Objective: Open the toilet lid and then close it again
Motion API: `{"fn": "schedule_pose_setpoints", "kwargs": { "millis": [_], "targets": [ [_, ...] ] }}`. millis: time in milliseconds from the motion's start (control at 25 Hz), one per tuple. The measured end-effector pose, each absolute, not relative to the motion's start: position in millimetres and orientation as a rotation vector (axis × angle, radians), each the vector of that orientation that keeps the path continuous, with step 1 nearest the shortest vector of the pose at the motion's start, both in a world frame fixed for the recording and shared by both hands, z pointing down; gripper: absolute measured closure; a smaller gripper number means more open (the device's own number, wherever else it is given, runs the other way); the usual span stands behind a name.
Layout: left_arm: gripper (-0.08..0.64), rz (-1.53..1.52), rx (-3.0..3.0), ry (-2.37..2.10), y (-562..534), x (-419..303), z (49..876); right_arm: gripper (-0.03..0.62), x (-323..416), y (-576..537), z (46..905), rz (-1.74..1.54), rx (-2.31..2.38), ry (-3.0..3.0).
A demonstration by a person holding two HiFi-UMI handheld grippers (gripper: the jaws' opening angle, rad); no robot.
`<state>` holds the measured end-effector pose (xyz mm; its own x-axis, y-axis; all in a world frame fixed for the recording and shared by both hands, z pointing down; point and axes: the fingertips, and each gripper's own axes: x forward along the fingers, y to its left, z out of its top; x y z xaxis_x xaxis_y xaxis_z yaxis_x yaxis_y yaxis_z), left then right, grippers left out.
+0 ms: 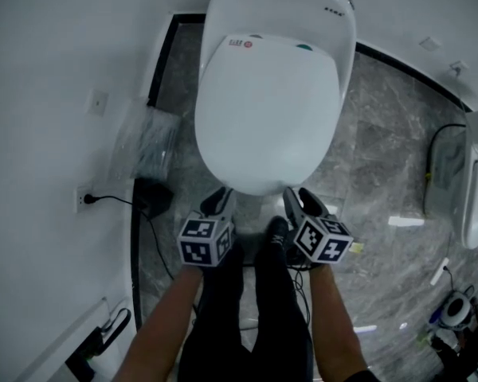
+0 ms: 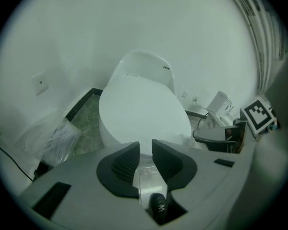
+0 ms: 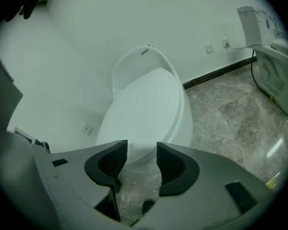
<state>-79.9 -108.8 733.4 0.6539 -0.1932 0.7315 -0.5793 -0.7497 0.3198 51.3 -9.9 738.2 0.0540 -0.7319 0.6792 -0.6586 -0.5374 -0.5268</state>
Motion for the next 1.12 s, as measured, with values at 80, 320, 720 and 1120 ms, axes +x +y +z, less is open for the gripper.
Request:
{"fn": "schedule_pose_setpoints", "kwargs": {
  "millis": [80,320,720,1120],
  "targets": [
    [0.459,0.941,2.315,-0.593,-105,-83,739,0.376,50,-13,745,-1.528,-2.198,1.443],
    [0.446,0.983,2.272,-0.567,-90,-93,754,0.362,54,-17,756,-1.575,-2.169,1.29],
    [0.446,1.032,2.274,-0.489,-67,-91,763,0.469,59,-11,751,-1.609,-2.055,1.197],
    [0.449,1.015,2.338,-0.444,-64,-61,746,0.528,62,-8,727,-1.581,-1.959,1.133]
  ]
}}
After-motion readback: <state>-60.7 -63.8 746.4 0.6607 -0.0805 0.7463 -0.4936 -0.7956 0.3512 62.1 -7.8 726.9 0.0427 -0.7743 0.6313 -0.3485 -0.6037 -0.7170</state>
